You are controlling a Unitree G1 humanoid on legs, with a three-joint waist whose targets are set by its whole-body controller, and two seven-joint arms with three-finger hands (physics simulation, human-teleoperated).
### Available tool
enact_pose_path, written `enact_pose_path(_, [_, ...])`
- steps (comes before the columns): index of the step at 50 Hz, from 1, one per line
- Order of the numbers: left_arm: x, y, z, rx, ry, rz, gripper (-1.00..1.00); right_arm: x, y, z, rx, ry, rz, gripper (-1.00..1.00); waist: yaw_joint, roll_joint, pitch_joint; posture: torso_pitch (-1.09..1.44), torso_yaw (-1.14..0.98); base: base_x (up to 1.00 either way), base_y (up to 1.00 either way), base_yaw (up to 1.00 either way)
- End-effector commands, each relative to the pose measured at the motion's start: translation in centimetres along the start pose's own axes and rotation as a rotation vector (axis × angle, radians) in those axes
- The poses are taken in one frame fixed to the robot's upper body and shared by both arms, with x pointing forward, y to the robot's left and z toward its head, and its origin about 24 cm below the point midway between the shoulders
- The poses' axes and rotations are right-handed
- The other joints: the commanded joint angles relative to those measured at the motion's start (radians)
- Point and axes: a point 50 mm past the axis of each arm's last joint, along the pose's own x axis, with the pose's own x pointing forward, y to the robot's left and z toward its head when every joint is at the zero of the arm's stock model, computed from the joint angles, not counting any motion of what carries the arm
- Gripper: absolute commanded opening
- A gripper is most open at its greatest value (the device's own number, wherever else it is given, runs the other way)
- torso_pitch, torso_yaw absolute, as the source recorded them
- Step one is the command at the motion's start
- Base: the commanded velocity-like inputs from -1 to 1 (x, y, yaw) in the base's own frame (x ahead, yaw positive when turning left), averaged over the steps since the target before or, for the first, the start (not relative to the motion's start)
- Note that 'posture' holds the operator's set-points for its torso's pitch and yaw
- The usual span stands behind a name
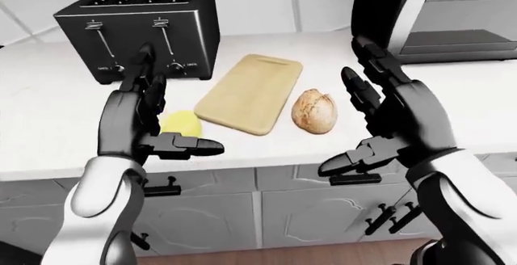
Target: Place the bread and cheese on the cutting board.
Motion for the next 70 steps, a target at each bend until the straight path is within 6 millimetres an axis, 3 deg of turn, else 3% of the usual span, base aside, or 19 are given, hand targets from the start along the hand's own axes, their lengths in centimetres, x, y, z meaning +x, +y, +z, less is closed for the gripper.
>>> enact_pose_path(1, [-0.1,0.3,1.1,0.014,-0.067,0.017,1.0,-0.1,0.2,1.0,-0.014,-0.065,0.007,1.0,0.001,0.005,-0.017,0.0,0.0,0.2,0.0,0.0])
enact_pose_path(3, [-0.1,0.3,1.1,0.014,-0.067,0.018,1.0,-0.1,0.2,1.1,-0.014,-0.068,0.009,1.0,-0.006,0.054,-0.03,0.0,0.0,0.18,0.0,0.0])
enact_pose_path(5, [-0.1,0.3,1.1,0.014,-0.067,0.017,1.0,-0.1,0.2,1.1,-0.015,-0.069,0.01,1.0,0.005,0.039,-0.025,0.0,0.0,0.19,0.0,0.0])
enact_pose_path(6, [-0.1,0.3,1.1,0.014,-0.068,0.017,1.0,-0.1,0.2,1.1,-0.015,-0.07,0.01,1.0,0.0,0.05,-0.017,0.0,0.0,0.18,0.0,0.0])
enact_pose_path(9, [-0.1,0.3,1.2,0.013,-0.068,0.017,1.0,-0.1,0.3,1.2,-0.017,-0.07,0.01,1.0,0.007,0.033,-0.025,0.0,0.0,0.18,0.0,0.0])
enact_pose_path(14, [-0.1,0.3,1.4,0.013,-0.071,0.014,1.0,0.0,0.3,1.4,-0.018,-0.075,0.011,1.0,0.012,-0.01,-0.016,0.0,0.0,0.15,0.0,0.0])
enact_pose_path(16, [-0.1,0.3,1.4,0.013,-0.072,0.014,1.0,0.0,0.3,1.4,-0.018,-0.078,0.011,1.0,0.023,-0.043,-0.024,0.0,0.0,0.0,0.0,0.0])
enact_pose_path(17, [-0.1,0.3,1.4,0.013,-0.072,0.014,1.0,0.0,0.2,1.5,-0.017,-0.079,0.01,1.0,0.027,-0.071,-0.031,0.0,0.0,0.0,0.0,0.0])
enact_pose_path(18, [-0.1,0.3,1.5,0.014,-0.072,0.014,1.0,0.0,0.2,1.5,-0.016,-0.081,0.01,1.0,0.032,-0.049,-0.021,0.0,0.0,0.0,0.0,0.0])
enact_pose_path(24, [-0.1,0.2,1.7,0.016,-0.077,0.012,1.0,0.0,0.1,1.7,-0.015,-0.085,0.0,1.0,0.021,-0.027,-0.028,0.0,0.0,0.0,0.0,0.0])
enact_pose_path(35, [-0.2,0.4,1.5,0.014,-0.076,0.014,1.0,0.3,-0.7,2.2,-0.042,-0.088,-0.06,1.0,0.017,-0.027,-0.028,0.0,0.0,0.0,0.0,0.0])
enact_pose_path(52, [-0.4,0.6,1.4,0.009,-0.074,0.019,1.0,1.9,-3.7,4.1,-0.368,-0.048,-0.059,1.0,0.019,-0.034,-0.018,0.0,0.0,0.0,0.0,0.0])
enact_pose_path(70, [-0.4,0.8,1.2,0.007,-0.073,0.022,1.0,5.1,-4.6,2.6,-0.463,0.164,0.195,1.0,0.01,-0.02,-0.026,0.0,0.0,0.0,0.0,0.0])
